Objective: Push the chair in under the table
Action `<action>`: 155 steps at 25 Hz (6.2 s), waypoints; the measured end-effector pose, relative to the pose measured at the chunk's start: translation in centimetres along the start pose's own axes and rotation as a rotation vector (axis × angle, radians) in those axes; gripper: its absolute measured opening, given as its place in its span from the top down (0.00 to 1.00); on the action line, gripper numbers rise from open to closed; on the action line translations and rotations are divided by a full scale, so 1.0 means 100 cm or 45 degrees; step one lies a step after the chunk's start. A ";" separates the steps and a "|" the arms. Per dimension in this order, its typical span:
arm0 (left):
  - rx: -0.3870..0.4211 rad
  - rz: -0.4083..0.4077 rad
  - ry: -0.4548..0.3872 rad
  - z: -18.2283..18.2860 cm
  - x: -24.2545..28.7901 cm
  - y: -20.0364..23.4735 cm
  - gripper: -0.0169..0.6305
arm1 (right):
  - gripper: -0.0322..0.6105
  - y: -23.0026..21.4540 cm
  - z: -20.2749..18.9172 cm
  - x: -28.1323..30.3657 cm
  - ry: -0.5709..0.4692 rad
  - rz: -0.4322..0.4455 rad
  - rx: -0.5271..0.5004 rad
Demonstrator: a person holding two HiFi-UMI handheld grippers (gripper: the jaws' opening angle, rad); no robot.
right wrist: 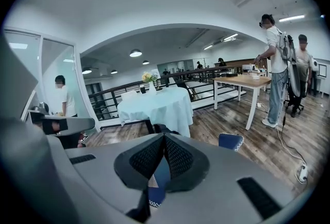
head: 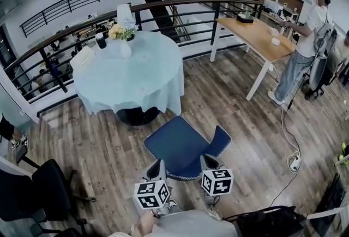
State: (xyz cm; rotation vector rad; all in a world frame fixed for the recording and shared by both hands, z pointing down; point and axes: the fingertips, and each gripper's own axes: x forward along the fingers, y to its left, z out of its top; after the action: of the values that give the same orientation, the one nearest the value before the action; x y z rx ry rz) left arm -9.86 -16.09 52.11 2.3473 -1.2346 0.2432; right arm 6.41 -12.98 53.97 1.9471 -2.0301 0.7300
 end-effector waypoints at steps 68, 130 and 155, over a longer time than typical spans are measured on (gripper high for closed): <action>0.494 -0.137 0.697 -0.175 0.137 -0.133 0.65 | 0.82 -0.152 -0.048 0.046 0.334 0.143 0.031; 0.547 -0.144 0.611 -0.099 0.223 -0.026 0.64 | 0.83 -0.110 0.018 0.174 0.290 0.147 0.026; 0.613 -0.139 0.560 -0.060 0.265 0.025 0.64 | 0.83 -0.090 0.050 0.234 0.229 0.167 -0.058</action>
State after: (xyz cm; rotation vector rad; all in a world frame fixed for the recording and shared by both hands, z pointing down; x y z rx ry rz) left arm 3.80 -33.75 67.85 2.5396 -0.8978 1.0575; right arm 14.07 -35.68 63.00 1.6712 -2.0598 0.8471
